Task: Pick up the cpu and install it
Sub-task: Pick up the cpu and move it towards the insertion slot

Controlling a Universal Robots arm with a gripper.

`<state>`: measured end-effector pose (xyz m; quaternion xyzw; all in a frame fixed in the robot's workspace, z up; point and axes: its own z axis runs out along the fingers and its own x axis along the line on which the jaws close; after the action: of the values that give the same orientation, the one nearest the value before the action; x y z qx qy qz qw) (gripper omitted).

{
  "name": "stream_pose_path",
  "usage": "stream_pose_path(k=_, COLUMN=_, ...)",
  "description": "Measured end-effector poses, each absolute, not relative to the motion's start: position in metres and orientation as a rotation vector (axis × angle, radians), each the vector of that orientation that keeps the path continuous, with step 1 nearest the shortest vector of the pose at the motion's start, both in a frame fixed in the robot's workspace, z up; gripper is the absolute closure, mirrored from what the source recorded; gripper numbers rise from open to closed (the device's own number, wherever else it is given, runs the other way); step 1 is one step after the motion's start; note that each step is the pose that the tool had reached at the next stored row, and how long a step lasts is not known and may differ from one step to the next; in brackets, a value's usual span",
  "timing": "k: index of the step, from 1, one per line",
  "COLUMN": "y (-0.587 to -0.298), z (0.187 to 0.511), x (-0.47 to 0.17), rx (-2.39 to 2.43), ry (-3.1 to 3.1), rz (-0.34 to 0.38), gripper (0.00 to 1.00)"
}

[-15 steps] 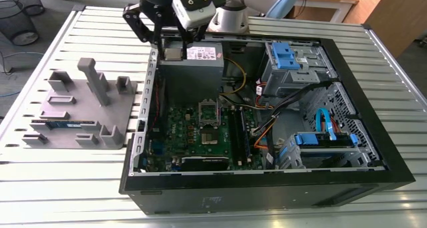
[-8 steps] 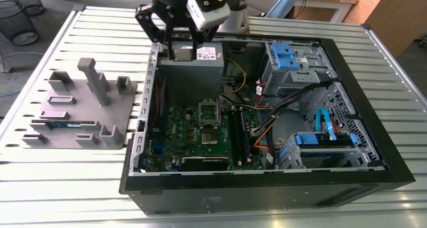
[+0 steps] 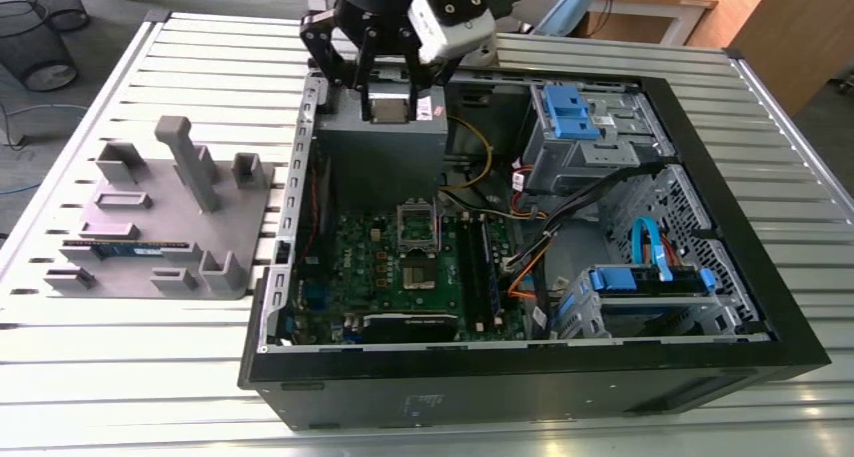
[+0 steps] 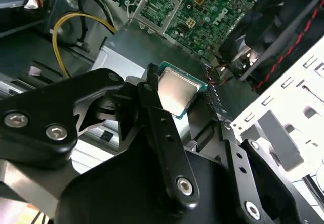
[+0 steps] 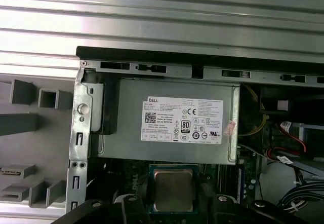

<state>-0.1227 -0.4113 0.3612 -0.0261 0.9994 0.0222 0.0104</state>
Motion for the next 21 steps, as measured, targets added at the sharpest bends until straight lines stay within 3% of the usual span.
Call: stream_pose_path(k=21, y=-0.411, z=0.361, x=-0.079, rx=-0.081, ry=3.119, rz=0.069, gripper=0.53)
